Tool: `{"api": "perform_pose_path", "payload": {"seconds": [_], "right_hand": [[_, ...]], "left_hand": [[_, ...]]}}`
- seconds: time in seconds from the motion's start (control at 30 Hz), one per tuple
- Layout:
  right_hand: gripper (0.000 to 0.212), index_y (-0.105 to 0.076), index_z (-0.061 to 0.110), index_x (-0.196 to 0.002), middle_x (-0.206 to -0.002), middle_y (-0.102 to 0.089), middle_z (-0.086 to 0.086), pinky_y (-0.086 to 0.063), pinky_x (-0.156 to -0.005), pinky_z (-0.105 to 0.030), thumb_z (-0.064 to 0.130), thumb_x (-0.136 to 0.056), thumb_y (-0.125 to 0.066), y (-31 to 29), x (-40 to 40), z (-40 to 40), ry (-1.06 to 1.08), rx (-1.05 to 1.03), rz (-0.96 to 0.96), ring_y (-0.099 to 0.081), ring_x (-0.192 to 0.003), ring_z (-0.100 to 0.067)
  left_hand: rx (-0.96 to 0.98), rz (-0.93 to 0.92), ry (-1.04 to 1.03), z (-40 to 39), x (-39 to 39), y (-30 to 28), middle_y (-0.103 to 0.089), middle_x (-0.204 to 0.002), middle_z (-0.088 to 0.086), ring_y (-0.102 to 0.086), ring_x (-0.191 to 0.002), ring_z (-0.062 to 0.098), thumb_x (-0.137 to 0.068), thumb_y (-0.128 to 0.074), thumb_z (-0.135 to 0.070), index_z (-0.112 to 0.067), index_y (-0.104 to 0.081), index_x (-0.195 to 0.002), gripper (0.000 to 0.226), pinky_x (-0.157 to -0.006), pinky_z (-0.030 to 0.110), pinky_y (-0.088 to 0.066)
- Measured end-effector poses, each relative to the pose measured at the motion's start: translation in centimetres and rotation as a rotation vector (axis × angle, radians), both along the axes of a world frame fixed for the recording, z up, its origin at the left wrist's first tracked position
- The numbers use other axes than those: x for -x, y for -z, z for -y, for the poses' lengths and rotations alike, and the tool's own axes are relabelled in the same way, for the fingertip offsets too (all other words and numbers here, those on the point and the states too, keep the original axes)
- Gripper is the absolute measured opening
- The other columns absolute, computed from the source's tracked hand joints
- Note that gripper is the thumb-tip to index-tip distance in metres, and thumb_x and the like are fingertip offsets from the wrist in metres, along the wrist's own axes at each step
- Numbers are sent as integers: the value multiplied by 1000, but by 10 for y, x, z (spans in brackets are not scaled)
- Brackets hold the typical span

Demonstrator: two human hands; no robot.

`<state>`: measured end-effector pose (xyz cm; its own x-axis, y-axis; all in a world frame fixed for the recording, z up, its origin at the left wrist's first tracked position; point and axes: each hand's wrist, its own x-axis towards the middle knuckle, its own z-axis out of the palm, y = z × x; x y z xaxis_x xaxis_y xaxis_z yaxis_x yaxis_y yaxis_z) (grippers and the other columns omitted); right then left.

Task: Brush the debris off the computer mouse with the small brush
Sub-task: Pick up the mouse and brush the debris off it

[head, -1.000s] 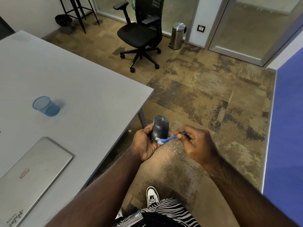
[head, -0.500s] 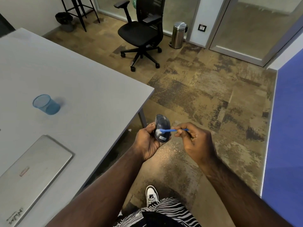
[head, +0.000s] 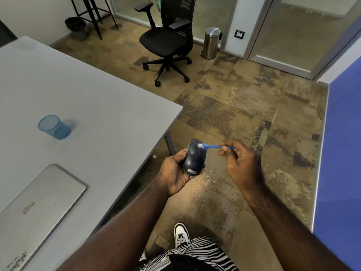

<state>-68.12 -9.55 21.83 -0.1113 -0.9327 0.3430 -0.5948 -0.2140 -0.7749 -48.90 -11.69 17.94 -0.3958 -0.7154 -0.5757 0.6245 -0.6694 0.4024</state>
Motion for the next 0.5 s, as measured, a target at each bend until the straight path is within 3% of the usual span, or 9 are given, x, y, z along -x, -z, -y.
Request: {"api": "perform_pose_path", "payload": {"seconds": [0.07, 0.2, 0.33, 0.5], "right_hand": [[21, -67, 30, -104, -78, -72, 14, -45, -55, -6, 15, -91, -59, 0, -4, -1, -57, 13, -47, -67, -67, 3], [23, -60, 35, -107, -75, -70, 14, -42, -53, -2, 16, -94, -58, -5, -1, 8, 35, -11, -38, -64, -69, 14], [16, -64, 32, -103, -77, -71, 16, -54, -54, -20, 24, -91, -57, -6, -8, 8, -69, -23, -53, -72, -71, -3], [16, -69, 29, -99, -78, -76, 6, -54, -52, -25, 17, -93, -61, -7, -6, 18, 27, -61, -53, -72, -67, -11]], "left_hand": [[11, 3, -1, 0, 1, 2, -49, -137, 29, -61, -101, 43, -97, -32, -15, -6, -56, -128, 40, -92, 51, -50], [-1, 2, -6, 1, -2, 9, -55, -131, 25, -64, -102, 37, -96, -36, -15, -5, -62, -124, 39, -95, 51, -49], [11, 39, 14, 1, -2, 13, -56, -132, 23, -63, -105, 36, -96, -37, -15, -6, -62, -125, 39, -96, 52, -50], [16, 32, 18, 0, -1, 15, -68, -121, 15, -67, -102, 31, -94, -39, -14, -10, -70, -115, 39, -93, 48, -53]]}}
